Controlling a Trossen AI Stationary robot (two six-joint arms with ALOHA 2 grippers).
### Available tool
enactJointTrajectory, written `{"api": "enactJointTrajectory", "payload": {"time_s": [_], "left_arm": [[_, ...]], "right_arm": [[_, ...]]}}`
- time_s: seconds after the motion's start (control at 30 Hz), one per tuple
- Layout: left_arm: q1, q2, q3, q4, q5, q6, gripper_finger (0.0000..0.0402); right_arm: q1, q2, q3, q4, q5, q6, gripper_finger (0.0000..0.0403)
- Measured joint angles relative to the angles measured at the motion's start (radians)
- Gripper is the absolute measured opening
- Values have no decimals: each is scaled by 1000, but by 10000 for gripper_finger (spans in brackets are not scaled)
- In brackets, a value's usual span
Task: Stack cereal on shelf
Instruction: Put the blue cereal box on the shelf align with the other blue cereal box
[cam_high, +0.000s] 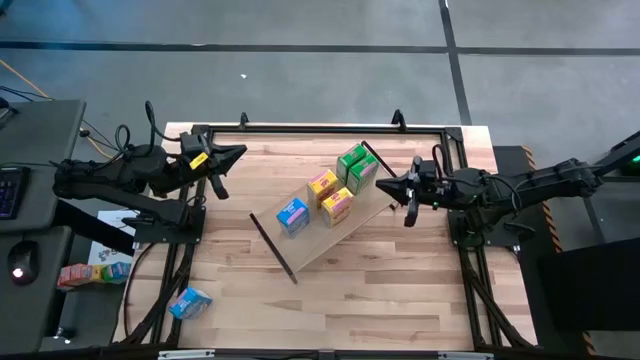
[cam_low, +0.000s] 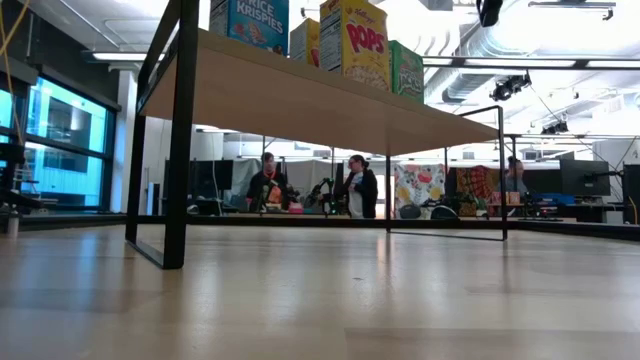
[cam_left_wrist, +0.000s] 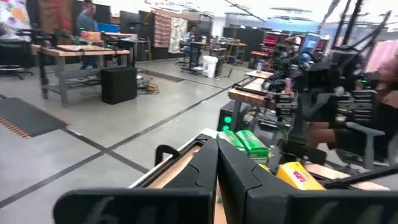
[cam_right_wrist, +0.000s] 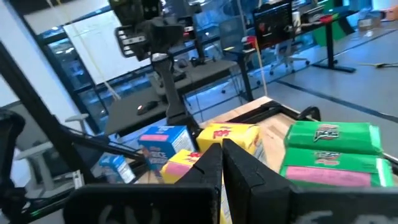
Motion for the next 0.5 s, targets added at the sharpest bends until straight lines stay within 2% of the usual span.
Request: {"api": "enactJointTrajectory", "payload": {"time_s": [0.13, 0.27, 0.5], "left_arm": [[0, 0, 0, 17, 114, -42, 21], [0, 2, 0, 63, 225, -139, 75], [0, 17, 0, 53, 237, -229, 197]], "right_arm": [[0, 3, 0, -4, 31, -1, 0], [0, 3, 0, -7, 55, -2, 0], [0, 3, 0, -10, 58, 5, 0]]}}
